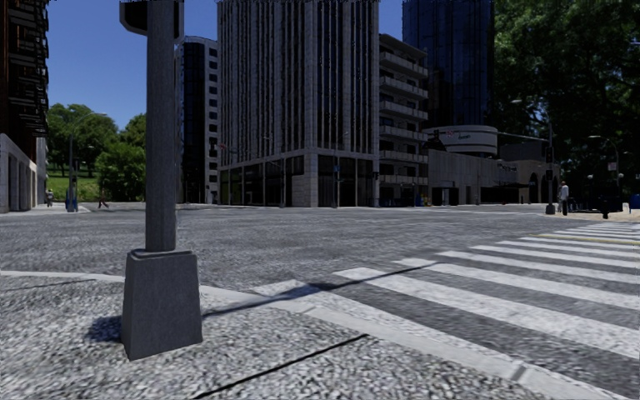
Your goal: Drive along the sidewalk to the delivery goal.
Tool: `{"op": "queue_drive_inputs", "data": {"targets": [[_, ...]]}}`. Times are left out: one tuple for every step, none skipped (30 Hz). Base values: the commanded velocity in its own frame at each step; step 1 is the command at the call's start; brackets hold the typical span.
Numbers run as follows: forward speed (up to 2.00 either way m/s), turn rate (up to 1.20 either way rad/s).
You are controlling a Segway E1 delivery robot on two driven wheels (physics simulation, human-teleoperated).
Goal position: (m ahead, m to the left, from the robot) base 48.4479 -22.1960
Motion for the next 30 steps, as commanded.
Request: {"op": "queue_drive_inputs", "data": {"targets": [[1.47, -1.18], [1.47, -1.18], [1.47, -1.18], [1.47, -1.18], [1.47, -1.18], [1.47, -1.18], [1.47, -1.18], [1.47, -1.18], [1.47, -1.18], [1.47, -1.18], [1.47, -1.18], [1.47, -1.18], [1.47, -1.18], [1.47, -1.18], [1.47, -1.18], [1.47, -1.15], [1.47, 0.0], [1.47, 0.0], [1.47, 0.0], [1.47, 0.0], [1.47, 0.0], [1.47, 0.0], [1.47, 0.0], [1.47, 0.0], [1.47, 0.0], [1.47, 0.0], [1.47, 0.0], [1.47, 0.0], [1.47, 0.0], [1.47, 0.0]]}}
